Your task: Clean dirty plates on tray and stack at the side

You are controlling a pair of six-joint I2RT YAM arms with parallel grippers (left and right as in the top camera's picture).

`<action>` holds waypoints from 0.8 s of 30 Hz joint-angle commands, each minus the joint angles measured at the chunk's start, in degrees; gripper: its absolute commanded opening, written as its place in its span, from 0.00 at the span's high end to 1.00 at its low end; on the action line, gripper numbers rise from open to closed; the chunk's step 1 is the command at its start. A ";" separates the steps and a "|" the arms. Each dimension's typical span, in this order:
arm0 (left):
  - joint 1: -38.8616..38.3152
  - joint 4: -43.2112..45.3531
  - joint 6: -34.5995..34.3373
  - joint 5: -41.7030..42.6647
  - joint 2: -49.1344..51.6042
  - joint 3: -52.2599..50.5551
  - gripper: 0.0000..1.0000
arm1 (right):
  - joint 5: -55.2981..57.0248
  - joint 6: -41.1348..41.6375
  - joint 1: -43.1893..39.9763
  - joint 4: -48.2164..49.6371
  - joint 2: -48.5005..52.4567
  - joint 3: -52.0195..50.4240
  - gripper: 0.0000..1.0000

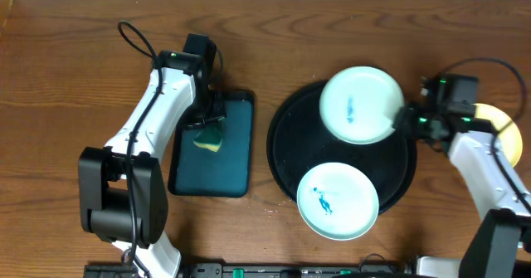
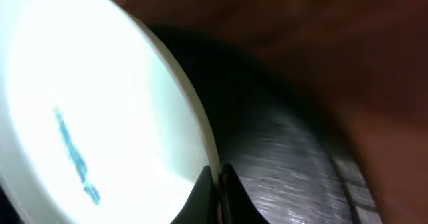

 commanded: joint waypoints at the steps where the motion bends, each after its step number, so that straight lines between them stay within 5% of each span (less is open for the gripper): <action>1: 0.31 -0.33 0.55 -0.02 0.11 -0.04 0.88 | 3.43 1.55 7.10 2.16 2.93 1.01 0.99; 8: 0.31 -0.28 0.55 -0.02 0.11 -0.04 0.88 | 11.56 6.16 13.88 9.68 10.05 1.01 0.99; 12: 0.31 -0.33 0.55 -0.02 0.11 -0.04 0.88 | 9.66 5.18 13.64 8.92 8.81 3.10 0.71; 16: 0.31 -0.33 0.55 -0.02 0.11 -0.04 0.88 | 7.69 -1.07 13.42 -2.34 4.59 8.59 0.63; 24: 0.31 -0.28 0.57 0.92 0.11 -0.04 0.89 | 7.67 -6.38 13.57 -30.45 -1.84 11.19 0.69</action>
